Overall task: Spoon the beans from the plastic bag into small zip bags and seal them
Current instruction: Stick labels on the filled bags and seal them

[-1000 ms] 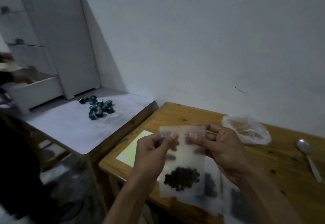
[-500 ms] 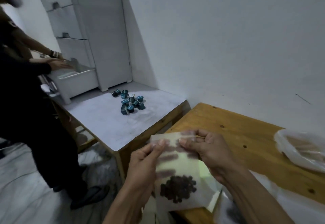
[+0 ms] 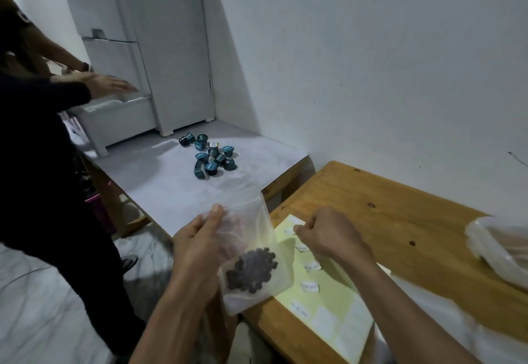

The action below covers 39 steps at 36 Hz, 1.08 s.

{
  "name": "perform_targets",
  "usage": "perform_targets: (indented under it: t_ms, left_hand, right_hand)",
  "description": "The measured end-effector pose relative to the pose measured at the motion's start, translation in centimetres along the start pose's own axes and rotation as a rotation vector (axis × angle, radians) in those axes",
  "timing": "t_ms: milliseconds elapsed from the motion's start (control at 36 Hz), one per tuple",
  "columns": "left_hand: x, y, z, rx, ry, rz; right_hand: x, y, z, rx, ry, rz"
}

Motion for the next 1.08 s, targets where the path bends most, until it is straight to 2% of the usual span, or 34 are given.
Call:
perform_targets:
  t_ms: [167,278,361,444,500,583,778,1083]
  left_hand:
    - [0.0,-0.2,0.4,-0.015,0.021,-0.004]
    - [0.1,-0.4,0.5,-0.023,0.034,-0.006]
    - [0.1,-0.7,0.5,-0.031,0.043,0.001]
    - [0.2,-1.5,0.6,-0.009,0.035,0.028]
    - [0.4,-2.5,0.6,0.005,0.025,0.064]
    - [1.0,-4.5,0.6,0.016,0.005,0.143]
    - [2.4,-7.9,0.3,0.010,-0.022,0.269]
    - [3.5,-10.3,0.6,-0.079,-0.059,0.370]
  right_hand:
    - [-0.8,-1.0,1.0,0.005,-0.025,-0.013]
    - [-0.6,-0.8,0.7,-0.057,0.025,0.000]
    - [0.7,0.6,0.7,-0.133,0.122,-0.085]
    - [3.4,3.1,1.6,-0.326,0.333,-0.190]
    - [5.7,4.1,2.8,-0.444,0.477,-0.136]
    - [7.9,4.0,3.9,-0.468,0.562,-0.038]
    - [8.4,4.1,2.5,-0.366,0.480,-0.225]
    - [8.7,4.5,0.4,-0.425,0.370,-0.268]
Point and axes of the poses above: each hand's wrist, its own x-axis away from the middle knuckle, its own y-axis out of the back of the hand, z = x × y, the point moved 5 cm from there along -x, towards the middle knuckle, and after that the axes turned 15 degrees about z, right-handed, at the moved point
